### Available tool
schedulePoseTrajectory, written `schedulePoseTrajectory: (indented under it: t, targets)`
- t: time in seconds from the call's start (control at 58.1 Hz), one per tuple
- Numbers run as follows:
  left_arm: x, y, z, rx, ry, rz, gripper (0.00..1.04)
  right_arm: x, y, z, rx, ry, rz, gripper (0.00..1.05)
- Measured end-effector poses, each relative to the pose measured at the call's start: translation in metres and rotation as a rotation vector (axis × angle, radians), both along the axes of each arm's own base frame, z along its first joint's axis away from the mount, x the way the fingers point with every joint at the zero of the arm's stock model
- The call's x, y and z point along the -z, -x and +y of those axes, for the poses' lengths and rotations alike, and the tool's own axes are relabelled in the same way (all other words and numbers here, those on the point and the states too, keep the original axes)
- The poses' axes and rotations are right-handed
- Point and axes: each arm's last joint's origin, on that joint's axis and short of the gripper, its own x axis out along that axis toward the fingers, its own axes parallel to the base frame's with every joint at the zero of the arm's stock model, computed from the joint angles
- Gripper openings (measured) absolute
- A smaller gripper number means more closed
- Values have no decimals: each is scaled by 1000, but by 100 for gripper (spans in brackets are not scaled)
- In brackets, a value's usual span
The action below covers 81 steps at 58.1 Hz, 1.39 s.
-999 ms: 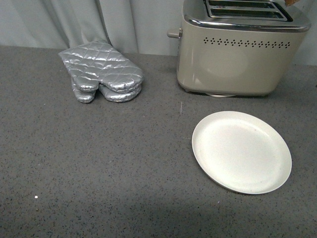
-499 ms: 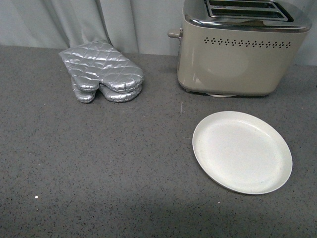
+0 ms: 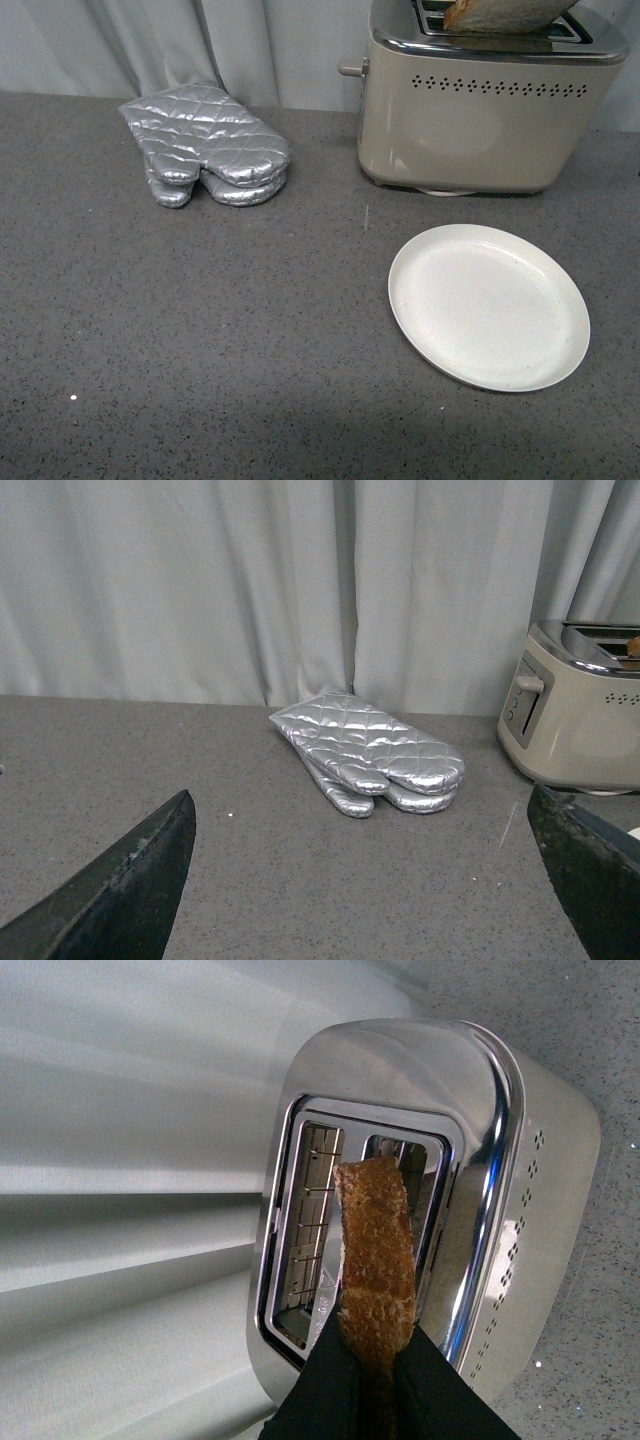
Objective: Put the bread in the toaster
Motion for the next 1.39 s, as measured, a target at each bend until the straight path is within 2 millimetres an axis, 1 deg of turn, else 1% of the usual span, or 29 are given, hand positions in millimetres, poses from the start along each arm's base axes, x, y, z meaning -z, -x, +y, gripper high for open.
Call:
schedulePoseTrajectory:
  t: [0.189, 0.275, 0.327, 0.379, 0.396, 0.43, 0.499, 0.534, 0.585, 0.637, 0.654, 0.689, 0.706, 0.74, 0.826, 0.895, 0.913, 0.964, 1.05, 1.102, 1.171, 1.205, 1.24, 1.257, 1.291, 1.326, 1.395]
  targets:
    - [0, 0, 0, 0, 0, 0, 98, 11, -14, 2, -11, 20, 18, 2]
    - [0, 0, 0, 0, 0, 0, 98, 10, -19, 2, -55, 77, 5, 18]
    - [0, 0, 0, 0, 0, 0, 98, 8, -22, 2, -65, 134, -21, 25]
    - [0, 0, 0, 0, 0, 0, 98, 2, -23, 1, -92, 239, -80, 36]
    - [0, 0, 0, 0, 0, 0, 98, -2, -22, 1, -114, 296, -112, 41]
    - [0, 0, 0, 0, 0, 0, 98, -6, -19, -1, -135, 358, -143, 47]
    - [0, 0, 0, 0, 0, 0, 98, -15, -9, -4, -185, 494, -212, 57]
    - [0, 0, 0, 0, 0, 0, 98, -22, 1, -7, -232, 585, -262, 65]
    - [0, 0, 0, 0, 0, 0, 98, -28, 14, -11, -275, 682, -316, 72]
    - [0, 0, 0, 0, 0, 0, 98, -33, 32, -18, -321, 809, -379, 81]
    - [0, 0, 0, 0, 0, 0, 98, -34, 36, -19, -332, 834, -389, 82]
    - [0, 0, 0, 0, 0, 0, 98, -34, 51, -26, -365, 926, -432, 89]
    - [0, 0, 0, 0, 0, 0, 98, -33, 55, -28, -378, 966, -434, 91]
    - [0, 0, 0, 0, 0, 0, 98, -29, 71, -36, -400, 1066, -440, 97]
    - [0, 0, 0, 0, 0, 0, 98, -10, 99, -57, -441, 1232, -382, 94]
    - [0, 0, 0, 0, 0, 0, 98, 11, 123, -76, -476, 1325, -297, 95]
    - [0, 0, 0, 0, 0, 0, 98, 14, 127, -78, -479, 1338, -292, 95]
    - [0, 0, 0, 0, 0, 0, 98, 26, 148, -92, -479, 1411, -258, 95]
    - [0, 0, 0, 0, 0, 0, 98, 35, 178, -110, -501, 1438, -189, 95]
    - [0, 0, 0, 0, 0, 0, 98, 41, 201, -120, -492, 1467, -137, 95]
    - [0, 0, 0, 0, 0, 0, 98, 45, 219, -124, -503, 1470, -144, 94]
    - [0, 0, 0, 0, 0, 0, 98, 48, 226, -123, -557, 1439, -192, 90]
    - [0, 0, 0, -1, 0, 0, 98, 51, 233, -121, -626, 1389, -269, 83]
    - [0, 0, 0, -1, 0, 0, 98, 51, 234, -121, -633, 1384, -279, 81]
    - [0, 0, 0, 0, 0, 0, 98, 55, 241, -118, -681, 1331, -356, 70]
    - [0, 0, 0, 1, 0, 0, 98, 58, 245, -118, -680, 1311, -369, 61]
    - [0, 0, 0, 1, 0, 0, 98, 64, 251, -118, -673, 1291, -364, 47]
